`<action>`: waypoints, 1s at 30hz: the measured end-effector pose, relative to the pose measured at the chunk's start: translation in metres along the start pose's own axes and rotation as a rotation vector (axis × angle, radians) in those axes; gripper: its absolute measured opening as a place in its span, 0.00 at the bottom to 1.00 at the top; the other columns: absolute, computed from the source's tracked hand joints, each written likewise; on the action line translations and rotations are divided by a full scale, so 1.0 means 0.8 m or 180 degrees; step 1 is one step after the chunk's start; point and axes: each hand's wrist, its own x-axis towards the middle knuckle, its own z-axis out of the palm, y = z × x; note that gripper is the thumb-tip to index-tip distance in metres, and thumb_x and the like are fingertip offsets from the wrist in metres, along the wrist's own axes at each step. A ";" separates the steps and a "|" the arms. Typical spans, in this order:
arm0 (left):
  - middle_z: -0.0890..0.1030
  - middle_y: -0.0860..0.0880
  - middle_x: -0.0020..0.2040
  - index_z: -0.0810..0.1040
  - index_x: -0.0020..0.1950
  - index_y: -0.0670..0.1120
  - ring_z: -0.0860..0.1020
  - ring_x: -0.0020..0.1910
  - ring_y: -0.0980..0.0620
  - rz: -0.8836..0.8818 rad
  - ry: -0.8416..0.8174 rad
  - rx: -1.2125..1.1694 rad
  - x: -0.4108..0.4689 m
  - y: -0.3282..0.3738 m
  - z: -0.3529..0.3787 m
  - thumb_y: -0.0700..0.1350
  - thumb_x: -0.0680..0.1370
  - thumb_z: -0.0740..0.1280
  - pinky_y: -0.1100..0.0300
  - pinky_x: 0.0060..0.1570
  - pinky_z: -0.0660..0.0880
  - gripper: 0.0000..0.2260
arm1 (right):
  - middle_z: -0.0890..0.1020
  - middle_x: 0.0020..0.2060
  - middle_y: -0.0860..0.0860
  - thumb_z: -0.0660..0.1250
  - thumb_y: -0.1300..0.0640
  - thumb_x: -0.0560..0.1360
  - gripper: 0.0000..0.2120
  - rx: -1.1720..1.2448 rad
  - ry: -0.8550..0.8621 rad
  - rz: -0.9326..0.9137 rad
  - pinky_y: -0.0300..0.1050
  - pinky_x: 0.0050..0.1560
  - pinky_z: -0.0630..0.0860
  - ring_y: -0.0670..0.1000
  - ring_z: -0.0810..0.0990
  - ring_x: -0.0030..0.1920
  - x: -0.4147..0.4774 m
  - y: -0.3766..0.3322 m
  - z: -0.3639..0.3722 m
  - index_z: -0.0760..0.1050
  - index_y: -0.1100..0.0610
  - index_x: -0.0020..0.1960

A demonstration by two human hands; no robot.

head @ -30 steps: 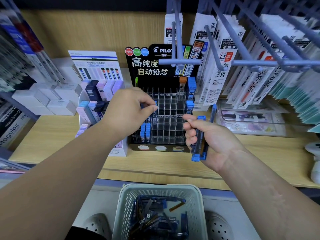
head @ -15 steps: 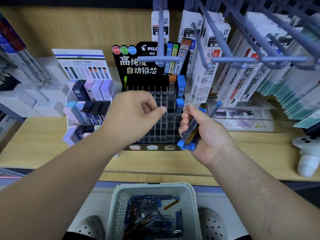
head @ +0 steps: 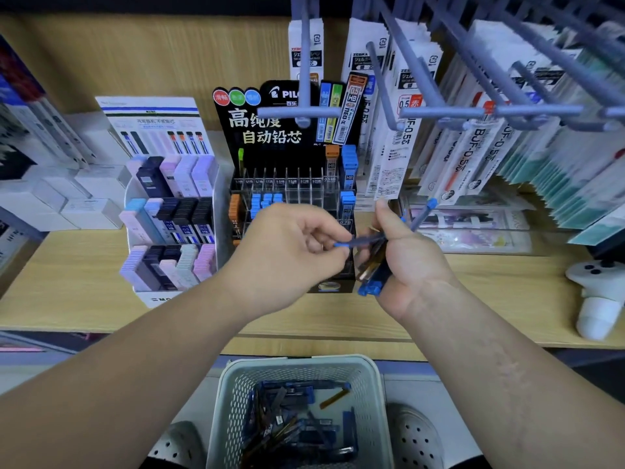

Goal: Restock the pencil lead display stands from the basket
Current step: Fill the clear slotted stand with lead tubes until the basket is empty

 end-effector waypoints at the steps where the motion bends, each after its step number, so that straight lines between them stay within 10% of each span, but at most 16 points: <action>1: 0.80 0.53 0.30 0.85 0.41 0.46 0.73 0.27 0.59 -0.0001 0.0143 -0.0055 0.002 0.001 -0.001 0.34 0.73 0.74 0.69 0.30 0.70 0.08 | 0.76 0.27 0.49 0.74 0.46 0.76 0.14 -0.0017 0.0022 0.0046 0.40 0.27 0.72 0.48 0.72 0.27 -0.001 0.000 0.000 0.75 0.56 0.45; 16: 0.83 0.49 0.33 0.84 0.42 0.45 0.80 0.30 0.51 0.0192 0.1201 -0.0778 0.017 0.007 -0.057 0.38 0.77 0.72 0.60 0.30 0.76 0.05 | 0.74 0.31 0.50 0.72 0.51 0.78 0.12 -0.0692 -0.0879 0.0110 0.38 0.25 0.67 0.47 0.68 0.28 -0.015 0.008 0.010 0.78 0.56 0.41; 30: 0.83 0.53 0.36 0.86 0.45 0.47 0.80 0.34 0.56 0.0909 0.1269 0.1363 0.005 -0.041 -0.090 0.44 0.74 0.76 0.59 0.40 0.79 0.02 | 0.74 0.31 0.50 0.72 0.50 0.78 0.11 -0.0817 -0.0767 0.0063 0.38 0.26 0.68 0.47 0.68 0.28 -0.022 0.019 0.020 0.79 0.57 0.42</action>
